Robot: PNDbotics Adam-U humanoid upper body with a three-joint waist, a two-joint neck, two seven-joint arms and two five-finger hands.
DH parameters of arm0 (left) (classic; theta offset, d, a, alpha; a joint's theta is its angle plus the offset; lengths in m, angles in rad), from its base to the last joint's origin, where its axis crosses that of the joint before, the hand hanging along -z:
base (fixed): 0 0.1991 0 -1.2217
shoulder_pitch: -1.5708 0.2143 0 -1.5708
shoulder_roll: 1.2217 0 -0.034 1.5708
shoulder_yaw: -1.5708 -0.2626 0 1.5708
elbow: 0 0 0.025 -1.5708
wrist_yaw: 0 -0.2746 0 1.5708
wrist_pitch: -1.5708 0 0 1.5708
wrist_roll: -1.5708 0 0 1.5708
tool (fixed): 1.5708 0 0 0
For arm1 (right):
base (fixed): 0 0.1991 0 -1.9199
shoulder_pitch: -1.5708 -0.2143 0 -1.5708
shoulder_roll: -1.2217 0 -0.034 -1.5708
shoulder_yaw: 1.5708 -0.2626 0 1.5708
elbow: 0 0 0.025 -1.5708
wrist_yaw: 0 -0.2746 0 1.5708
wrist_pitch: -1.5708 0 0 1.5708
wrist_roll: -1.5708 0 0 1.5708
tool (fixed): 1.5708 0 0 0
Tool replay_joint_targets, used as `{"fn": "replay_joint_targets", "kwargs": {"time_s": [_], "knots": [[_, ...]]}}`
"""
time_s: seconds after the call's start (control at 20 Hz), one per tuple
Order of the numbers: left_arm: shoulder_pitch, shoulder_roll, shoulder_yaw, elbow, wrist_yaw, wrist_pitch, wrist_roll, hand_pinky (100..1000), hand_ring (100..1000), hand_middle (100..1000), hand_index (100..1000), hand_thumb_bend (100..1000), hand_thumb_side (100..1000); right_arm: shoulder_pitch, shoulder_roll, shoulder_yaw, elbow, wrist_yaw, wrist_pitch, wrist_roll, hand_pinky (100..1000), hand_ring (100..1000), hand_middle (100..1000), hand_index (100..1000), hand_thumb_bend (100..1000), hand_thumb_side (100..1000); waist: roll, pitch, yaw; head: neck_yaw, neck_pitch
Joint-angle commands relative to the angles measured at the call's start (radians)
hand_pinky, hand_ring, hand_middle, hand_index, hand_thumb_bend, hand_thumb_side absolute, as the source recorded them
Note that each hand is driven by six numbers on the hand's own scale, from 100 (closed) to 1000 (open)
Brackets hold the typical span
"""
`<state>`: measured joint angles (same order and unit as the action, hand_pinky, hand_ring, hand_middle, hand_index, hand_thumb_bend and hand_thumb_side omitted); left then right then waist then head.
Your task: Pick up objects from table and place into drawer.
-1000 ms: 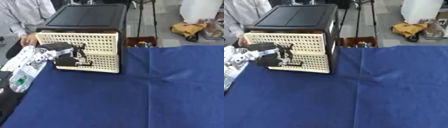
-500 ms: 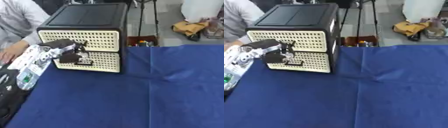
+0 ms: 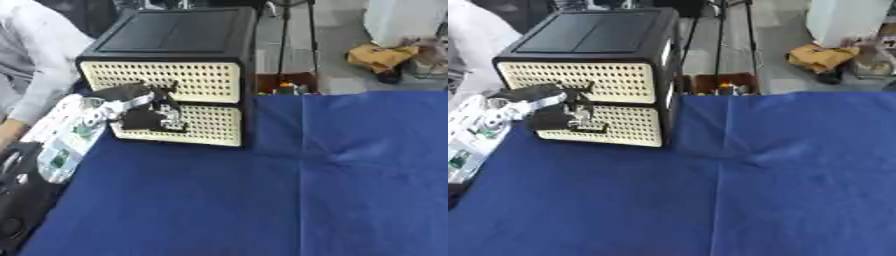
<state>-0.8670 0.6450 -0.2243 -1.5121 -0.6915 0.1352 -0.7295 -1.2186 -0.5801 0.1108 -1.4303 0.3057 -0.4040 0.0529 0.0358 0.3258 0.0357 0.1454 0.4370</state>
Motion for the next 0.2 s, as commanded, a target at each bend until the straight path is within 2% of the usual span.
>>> {"fn": "replay_joint_targets", "kwargs": {"time_s": [0.05, 0.1, 0.2], "knots": [[0.011, 0.064, 0.028, -0.127, 0.029, -0.009, -0.054, 262, 385, 438, 773, 100, 1000, -0.008, -0.037, -0.013, -0.017, -0.013, -0.003, 0.000, 771, 698, 567, 780, 100, 920, -0.002, -0.026, 0.004, -0.013, -0.006], [0.025, 0.073, 0.041, -0.175, 0.038, -0.010, -0.063, 246, 361, 412, 734, 100, 1000, -0.003, -0.042, -0.014, -0.018, -0.013, -0.003, -0.002, 772, 699, 567, 780, 100, 919, -0.004, -0.026, 0.007, -0.025, -0.006], [0.051, 0.085, 0.070, -0.267, 0.063, -0.002, -0.070, 237, 351, 401, 736, 100, 1000, 0.008, -0.054, -0.017, -0.025, -0.017, -0.005, -0.008, 772, 700, 568, 780, 100, 919, -0.008, -0.028, 0.012, -0.042, -0.006]]}}
